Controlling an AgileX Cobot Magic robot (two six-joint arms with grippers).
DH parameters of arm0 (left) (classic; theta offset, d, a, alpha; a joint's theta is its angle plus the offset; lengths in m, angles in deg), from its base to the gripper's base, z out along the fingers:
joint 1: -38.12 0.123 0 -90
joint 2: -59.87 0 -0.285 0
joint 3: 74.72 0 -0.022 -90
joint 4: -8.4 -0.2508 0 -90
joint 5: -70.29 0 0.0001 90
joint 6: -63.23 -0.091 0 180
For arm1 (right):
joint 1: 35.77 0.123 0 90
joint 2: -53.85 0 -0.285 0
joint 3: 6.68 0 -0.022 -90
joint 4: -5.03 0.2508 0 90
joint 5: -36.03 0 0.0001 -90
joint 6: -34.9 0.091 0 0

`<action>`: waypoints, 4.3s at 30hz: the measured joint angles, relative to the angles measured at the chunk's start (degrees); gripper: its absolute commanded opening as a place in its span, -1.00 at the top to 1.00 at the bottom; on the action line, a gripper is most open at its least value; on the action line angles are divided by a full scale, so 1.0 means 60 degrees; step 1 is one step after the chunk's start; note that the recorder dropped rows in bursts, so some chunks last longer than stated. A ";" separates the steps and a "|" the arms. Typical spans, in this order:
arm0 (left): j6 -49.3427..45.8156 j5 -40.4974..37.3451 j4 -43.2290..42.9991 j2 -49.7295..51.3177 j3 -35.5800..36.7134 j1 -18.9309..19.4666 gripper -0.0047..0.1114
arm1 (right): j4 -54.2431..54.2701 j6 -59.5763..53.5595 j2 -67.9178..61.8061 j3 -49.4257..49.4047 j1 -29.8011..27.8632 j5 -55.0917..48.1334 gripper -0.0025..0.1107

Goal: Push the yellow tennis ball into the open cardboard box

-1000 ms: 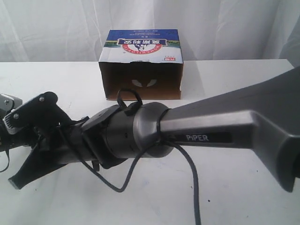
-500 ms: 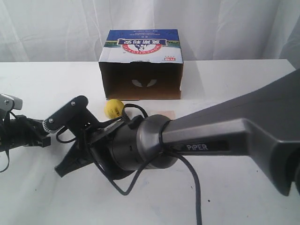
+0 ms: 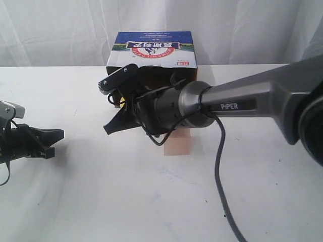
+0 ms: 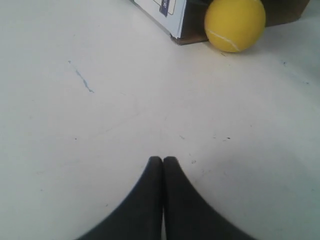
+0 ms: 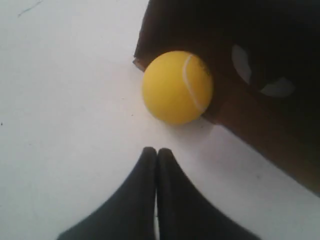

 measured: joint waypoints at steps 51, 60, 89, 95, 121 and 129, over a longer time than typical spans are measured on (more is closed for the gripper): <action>-0.0019 0.0023 0.0484 0.0000 0.0000 0.0000 0.92 | 0.0008 0.2140 -0.0570 0.0817 0.0973 0.1522 0.96; -0.0019 0.0023 0.0502 0.0000 0.0000 0.0000 0.92 | 0.0023 0.1738 -0.0474 0.0838 0.1430 0.1558 0.96; -0.2627 -0.0001 0.6791 -0.6774 0.4116 0.1006 0.92 | 0.0045 -0.0675 0.8136 -0.4566 -0.2021 0.0671 0.96; -0.2049 -0.2054 0.6684 -1.0026 0.4370 0.1006 0.92 | 0.0045 -0.1617 1.0081 -0.4765 -0.2512 0.2650 0.96; 0.1650 -1.0339 0.2625 -1.6987 0.4091 -0.2083 0.92 | 0.0053 -0.1144 1.8296 -0.8784 -0.2546 0.1067 0.96; 0.1650 -1.2752 0.2336 -1.6987 0.4482 -0.2203 0.92 | 0.0053 -0.1506 1.6526 -1.0236 -0.2546 0.0686 0.96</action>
